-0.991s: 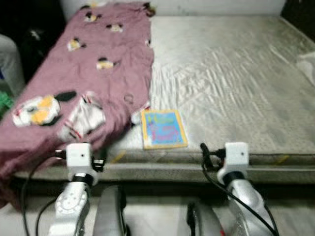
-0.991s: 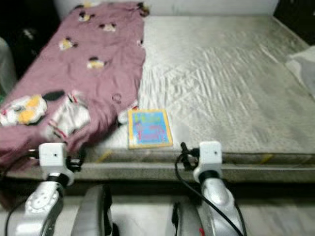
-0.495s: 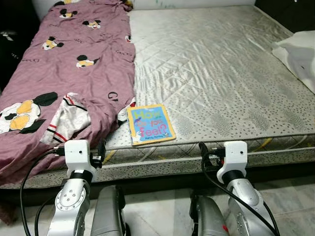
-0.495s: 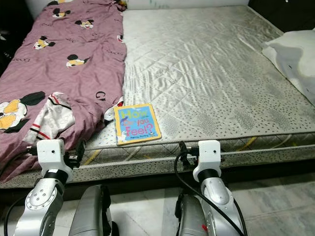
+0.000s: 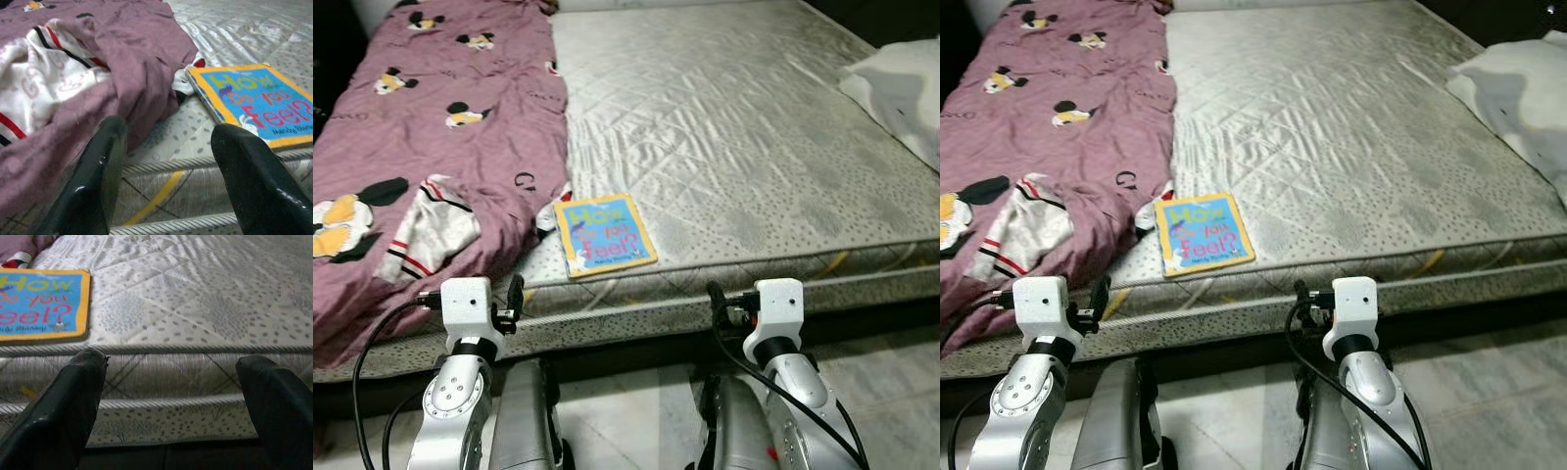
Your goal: Clean up the room
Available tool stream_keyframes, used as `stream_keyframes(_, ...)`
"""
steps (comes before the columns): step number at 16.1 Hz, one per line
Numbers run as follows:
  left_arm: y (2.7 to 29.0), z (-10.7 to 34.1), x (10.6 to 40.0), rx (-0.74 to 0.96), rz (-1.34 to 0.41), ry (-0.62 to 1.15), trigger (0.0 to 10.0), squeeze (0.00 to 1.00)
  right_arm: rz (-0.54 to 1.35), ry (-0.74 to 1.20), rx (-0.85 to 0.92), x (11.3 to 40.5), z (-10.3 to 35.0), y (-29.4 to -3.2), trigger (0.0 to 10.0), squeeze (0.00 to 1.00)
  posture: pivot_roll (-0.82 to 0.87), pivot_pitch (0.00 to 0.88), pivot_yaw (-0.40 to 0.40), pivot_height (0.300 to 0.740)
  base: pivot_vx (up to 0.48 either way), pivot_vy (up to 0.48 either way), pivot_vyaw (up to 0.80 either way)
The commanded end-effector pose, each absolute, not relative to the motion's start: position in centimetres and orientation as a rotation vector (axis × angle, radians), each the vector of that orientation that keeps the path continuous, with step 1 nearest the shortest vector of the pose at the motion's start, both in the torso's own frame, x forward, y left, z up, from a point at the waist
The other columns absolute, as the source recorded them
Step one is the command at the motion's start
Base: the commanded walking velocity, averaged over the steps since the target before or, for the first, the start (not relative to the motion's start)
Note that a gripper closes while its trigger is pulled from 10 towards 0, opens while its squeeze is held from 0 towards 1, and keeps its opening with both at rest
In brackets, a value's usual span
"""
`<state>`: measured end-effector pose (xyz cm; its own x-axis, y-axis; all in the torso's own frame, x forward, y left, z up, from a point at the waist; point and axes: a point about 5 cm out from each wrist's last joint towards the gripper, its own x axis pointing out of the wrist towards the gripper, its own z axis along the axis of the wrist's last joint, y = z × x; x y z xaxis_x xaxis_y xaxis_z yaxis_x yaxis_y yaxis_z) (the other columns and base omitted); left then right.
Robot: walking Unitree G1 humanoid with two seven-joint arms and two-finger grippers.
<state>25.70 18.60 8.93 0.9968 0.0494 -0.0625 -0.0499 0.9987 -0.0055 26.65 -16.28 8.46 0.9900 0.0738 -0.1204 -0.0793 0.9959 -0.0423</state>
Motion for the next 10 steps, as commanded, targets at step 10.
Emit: stream_keyframes(10, 18.78, 9.05, 25.69, -0.015, 0.042, 0.055, 10.0, 0.00, 0.076, 0.128, -0.035, 26.72, 8.37, -16.14, 10.0, 0.00, -0.06, 0.144, 0.010, 0.495, 0.326, 0.000, 0.00)
